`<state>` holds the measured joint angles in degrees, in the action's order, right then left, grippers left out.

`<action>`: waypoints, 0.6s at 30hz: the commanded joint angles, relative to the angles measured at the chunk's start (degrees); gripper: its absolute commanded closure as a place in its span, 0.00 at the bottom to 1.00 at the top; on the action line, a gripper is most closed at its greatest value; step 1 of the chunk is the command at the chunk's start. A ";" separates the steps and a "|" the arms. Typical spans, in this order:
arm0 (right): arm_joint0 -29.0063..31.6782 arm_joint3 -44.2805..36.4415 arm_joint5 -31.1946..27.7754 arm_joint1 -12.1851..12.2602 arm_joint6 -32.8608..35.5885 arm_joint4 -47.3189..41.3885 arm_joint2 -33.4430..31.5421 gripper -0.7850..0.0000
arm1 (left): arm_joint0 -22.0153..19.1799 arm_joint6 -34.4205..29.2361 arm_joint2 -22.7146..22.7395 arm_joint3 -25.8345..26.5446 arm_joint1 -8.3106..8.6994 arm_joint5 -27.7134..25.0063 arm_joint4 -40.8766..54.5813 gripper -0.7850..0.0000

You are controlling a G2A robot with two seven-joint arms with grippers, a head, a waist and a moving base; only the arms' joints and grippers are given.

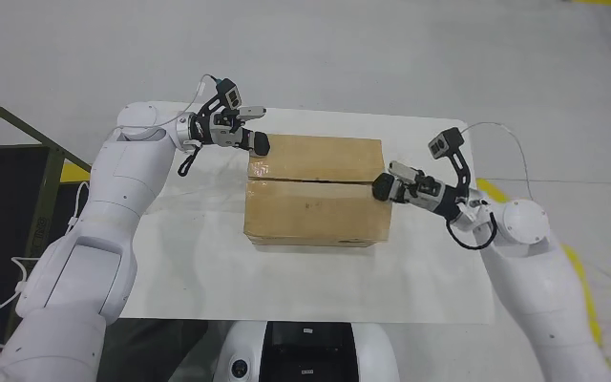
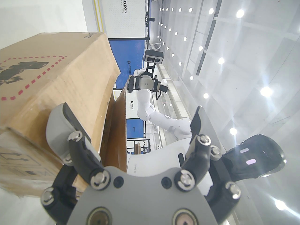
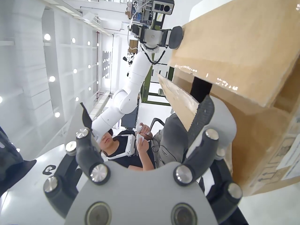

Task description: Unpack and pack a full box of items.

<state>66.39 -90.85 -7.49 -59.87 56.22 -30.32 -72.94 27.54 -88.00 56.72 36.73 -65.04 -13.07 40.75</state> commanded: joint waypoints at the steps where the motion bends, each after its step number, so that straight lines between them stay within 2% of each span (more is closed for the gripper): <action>1: -1.49 1.41 2.07 -0.14 -0.11 -0.06 0.67 0.00 | 0.00 0.00 0.00 0.00 0.00 0.00 0.00 0.00; 11: -8.40 9.48 6.77 -1.08 -0.16 -0.85 3.77 0.00 | 0.00 0.00 0.00 0.00 0.00 0.00 0.00 0.00; 18: -10.00 12.30 7.92 -1.35 -0.25 0.67 4.96 0.00 | 0.00 0.00 0.00 0.00 0.00 0.00 0.00 0.00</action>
<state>56.43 -78.71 0.41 -61.22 55.95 -29.82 -68.02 27.54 -88.00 56.72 36.73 -65.04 -13.07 40.75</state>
